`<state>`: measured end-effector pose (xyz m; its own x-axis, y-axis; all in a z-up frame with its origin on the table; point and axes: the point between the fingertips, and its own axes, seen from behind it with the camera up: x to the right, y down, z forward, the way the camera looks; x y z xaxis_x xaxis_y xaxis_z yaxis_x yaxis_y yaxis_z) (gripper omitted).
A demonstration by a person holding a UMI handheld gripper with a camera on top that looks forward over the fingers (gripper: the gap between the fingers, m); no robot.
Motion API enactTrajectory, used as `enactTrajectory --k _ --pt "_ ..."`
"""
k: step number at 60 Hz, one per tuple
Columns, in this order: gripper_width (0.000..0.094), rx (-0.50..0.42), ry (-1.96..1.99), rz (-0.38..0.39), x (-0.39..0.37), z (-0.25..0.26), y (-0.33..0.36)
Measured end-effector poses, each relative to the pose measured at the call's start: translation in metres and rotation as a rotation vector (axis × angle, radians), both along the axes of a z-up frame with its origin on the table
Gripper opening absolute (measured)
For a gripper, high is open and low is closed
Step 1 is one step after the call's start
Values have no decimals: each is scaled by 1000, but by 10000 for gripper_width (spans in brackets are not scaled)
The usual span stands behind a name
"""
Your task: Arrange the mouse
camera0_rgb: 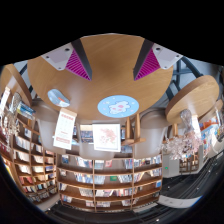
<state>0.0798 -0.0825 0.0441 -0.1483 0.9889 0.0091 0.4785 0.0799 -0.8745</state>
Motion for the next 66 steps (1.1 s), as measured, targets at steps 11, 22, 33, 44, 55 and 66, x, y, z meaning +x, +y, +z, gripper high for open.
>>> enactTrajectory --k 11,22,33,44,55,66 --pt "853 21 13 -81 -30 1 60" --pt "856 38 14 -186 -48 3 135" --pt "852 61 3 -272 -59 -7 201" --pt "854 74 1 -304 -78 -19 241" --pt "853 70 -5 -280 -105 -30 248" --pt "852 74 -30 -284 -138 -43 254"
